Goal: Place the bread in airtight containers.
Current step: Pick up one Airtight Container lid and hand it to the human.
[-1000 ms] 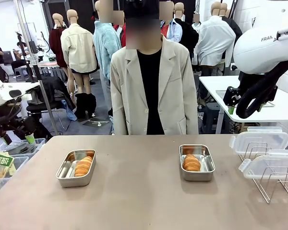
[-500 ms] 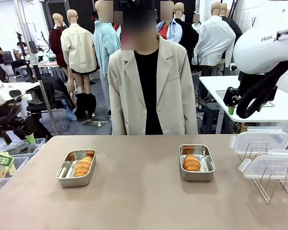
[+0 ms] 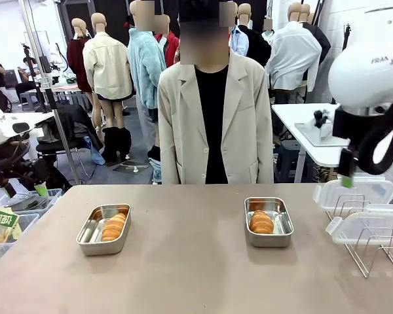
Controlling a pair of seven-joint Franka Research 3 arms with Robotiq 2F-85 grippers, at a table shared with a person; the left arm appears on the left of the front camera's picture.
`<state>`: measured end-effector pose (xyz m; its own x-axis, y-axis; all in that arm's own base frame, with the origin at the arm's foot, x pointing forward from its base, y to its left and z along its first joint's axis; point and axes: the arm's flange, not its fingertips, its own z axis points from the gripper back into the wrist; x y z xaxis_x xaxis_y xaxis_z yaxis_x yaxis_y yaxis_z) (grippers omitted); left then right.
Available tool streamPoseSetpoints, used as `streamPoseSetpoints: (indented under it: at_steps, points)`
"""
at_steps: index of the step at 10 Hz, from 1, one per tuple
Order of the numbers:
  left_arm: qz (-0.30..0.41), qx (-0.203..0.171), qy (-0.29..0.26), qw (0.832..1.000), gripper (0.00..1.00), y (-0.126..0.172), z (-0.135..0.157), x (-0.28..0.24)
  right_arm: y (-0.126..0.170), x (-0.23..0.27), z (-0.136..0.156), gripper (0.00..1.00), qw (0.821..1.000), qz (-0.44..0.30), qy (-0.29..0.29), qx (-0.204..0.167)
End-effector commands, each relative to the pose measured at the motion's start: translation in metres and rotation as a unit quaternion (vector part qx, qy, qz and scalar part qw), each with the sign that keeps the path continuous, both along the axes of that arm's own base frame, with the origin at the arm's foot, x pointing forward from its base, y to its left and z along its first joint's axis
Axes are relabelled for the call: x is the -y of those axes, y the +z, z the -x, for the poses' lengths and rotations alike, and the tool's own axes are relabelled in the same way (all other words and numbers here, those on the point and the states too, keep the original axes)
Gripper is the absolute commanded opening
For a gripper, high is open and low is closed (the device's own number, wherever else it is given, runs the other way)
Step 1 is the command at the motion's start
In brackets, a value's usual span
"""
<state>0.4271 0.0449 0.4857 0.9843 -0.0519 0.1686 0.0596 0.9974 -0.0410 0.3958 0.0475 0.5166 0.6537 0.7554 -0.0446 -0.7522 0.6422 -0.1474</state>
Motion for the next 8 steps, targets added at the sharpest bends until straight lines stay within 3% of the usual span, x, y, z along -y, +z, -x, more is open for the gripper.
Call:
streamPoseSetpoints:
  at_steps: [1,2,3,5,7,8]
  points:
    - [0.001,0.004,0.006,1.0,0.92,0.001,-0.001,0.0,-0.019,0.019,0.01,1.0,0.981,0.064,0.182,-0.008]
    - [0.001,0.004,0.006,1.0,0.92,0.001,-0.001,0.0,-0.032,0.023,0.008,1.0,0.97,0.069,0.231,-0.034]
    - [0.001,0.004,0.006,1.0,0.92,0.001,-0.001,0.0,-0.045,0.018,0.003,1.0,0.966,0.095,0.234,-0.06]
    - [0.001,0.004,0.006,1.0,0.92,0.001,-0.001,0.0,-0.065,0.007,-0.003,1.0,0.938,0.1,0.318,-0.099]
    - [0.001,0.004,0.006,1.0,0.92,0.001,-0.001,0.0,-0.082,0.001,-0.01,1.0,0.935,0.076,0.315,-0.141]
    - [0.001,0.004,0.006,1.0,0.92,0.001,-0.001,0.0,-0.09,-0.001,-0.013,1.0,0.943,0.073,0.294,-0.141]
